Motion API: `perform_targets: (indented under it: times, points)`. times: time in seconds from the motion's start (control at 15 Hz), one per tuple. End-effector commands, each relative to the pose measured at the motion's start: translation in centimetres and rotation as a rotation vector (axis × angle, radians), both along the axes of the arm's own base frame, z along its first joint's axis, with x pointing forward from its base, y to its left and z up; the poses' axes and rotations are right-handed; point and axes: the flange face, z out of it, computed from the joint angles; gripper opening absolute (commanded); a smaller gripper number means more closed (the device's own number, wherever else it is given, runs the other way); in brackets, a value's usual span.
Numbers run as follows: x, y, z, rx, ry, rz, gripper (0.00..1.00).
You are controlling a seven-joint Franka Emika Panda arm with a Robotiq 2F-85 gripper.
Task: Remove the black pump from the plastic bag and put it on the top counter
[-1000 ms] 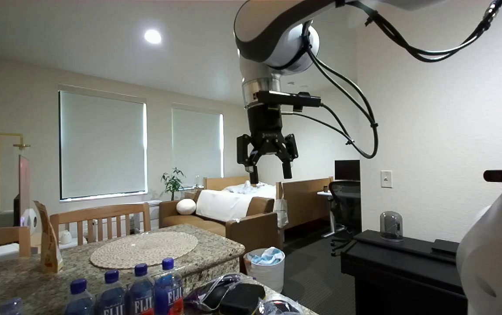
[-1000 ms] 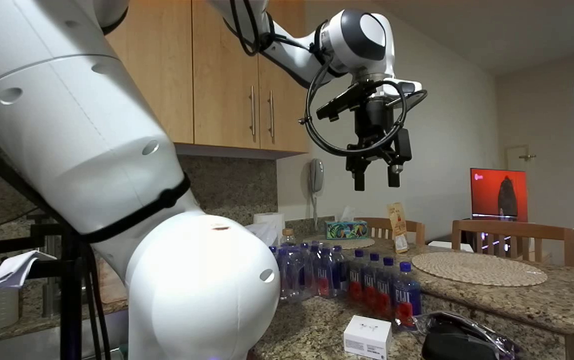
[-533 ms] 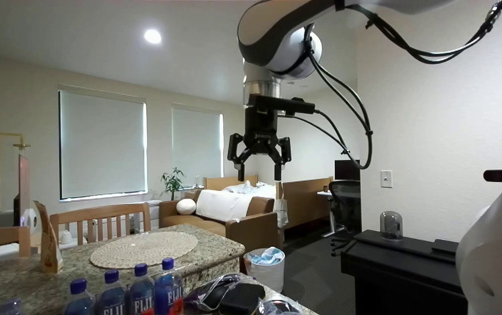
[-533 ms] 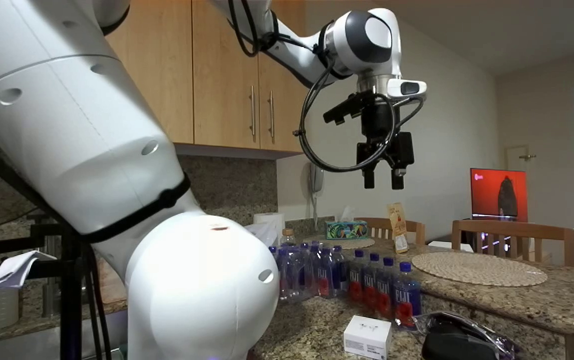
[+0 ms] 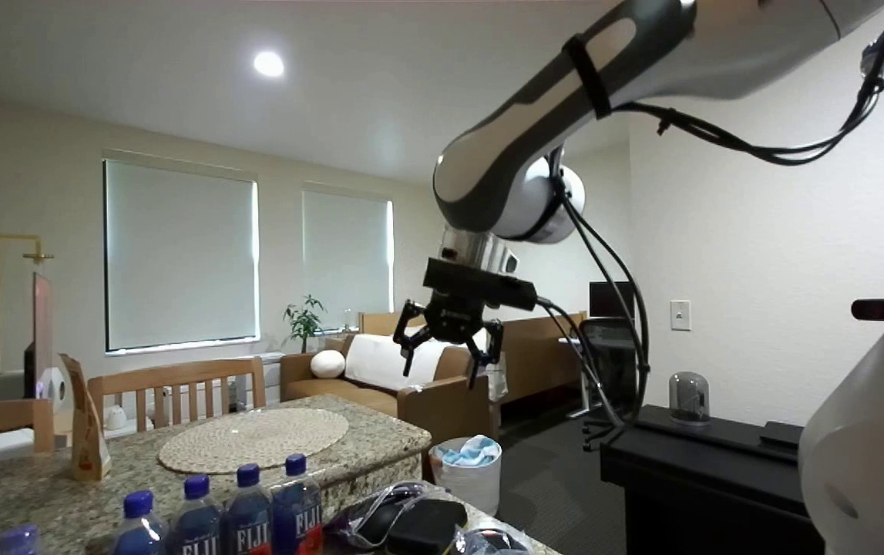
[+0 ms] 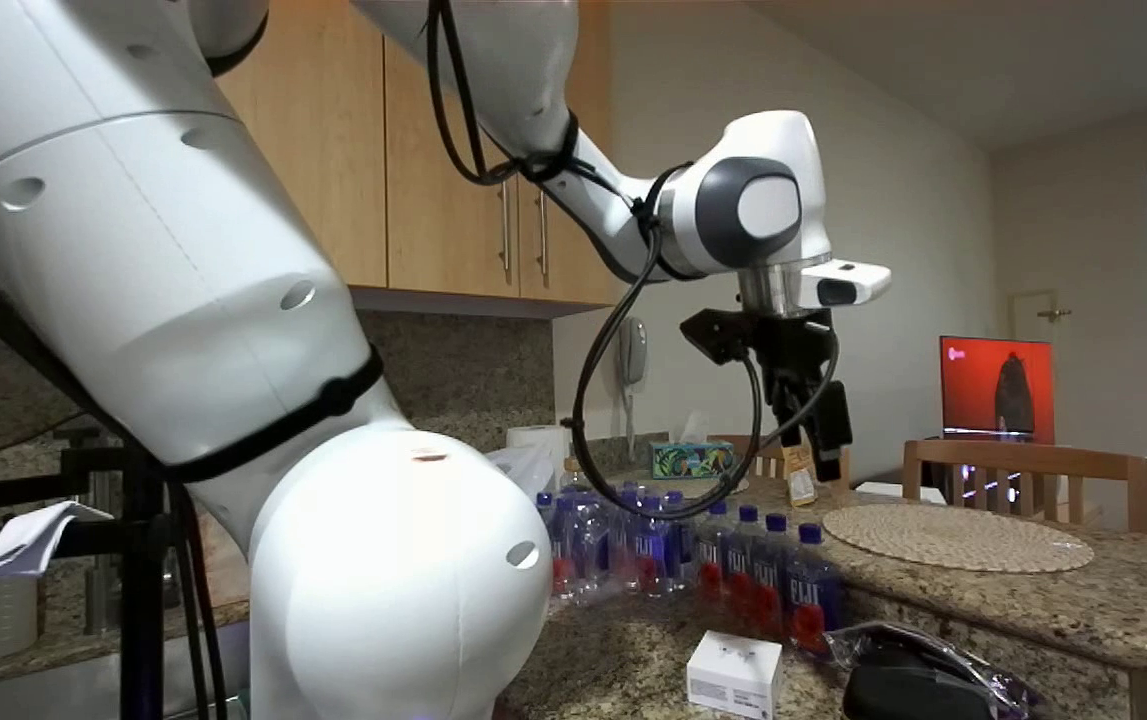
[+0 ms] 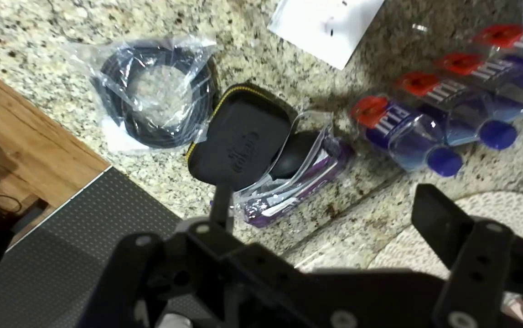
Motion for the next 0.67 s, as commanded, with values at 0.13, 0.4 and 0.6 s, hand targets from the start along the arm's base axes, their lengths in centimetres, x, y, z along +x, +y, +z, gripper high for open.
perform_targets:
  times: [0.13,0.4,0.6]
  points:
    - [-0.3,-2.3,-4.1,0.004,-0.078,-0.135,1.0]
    - [-0.2,-2.5,-4.5,0.002,-0.08,-0.143,1.0]
    - [0.3,-1.6,-6.6,-0.005,-0.062,-0.125,1.0]
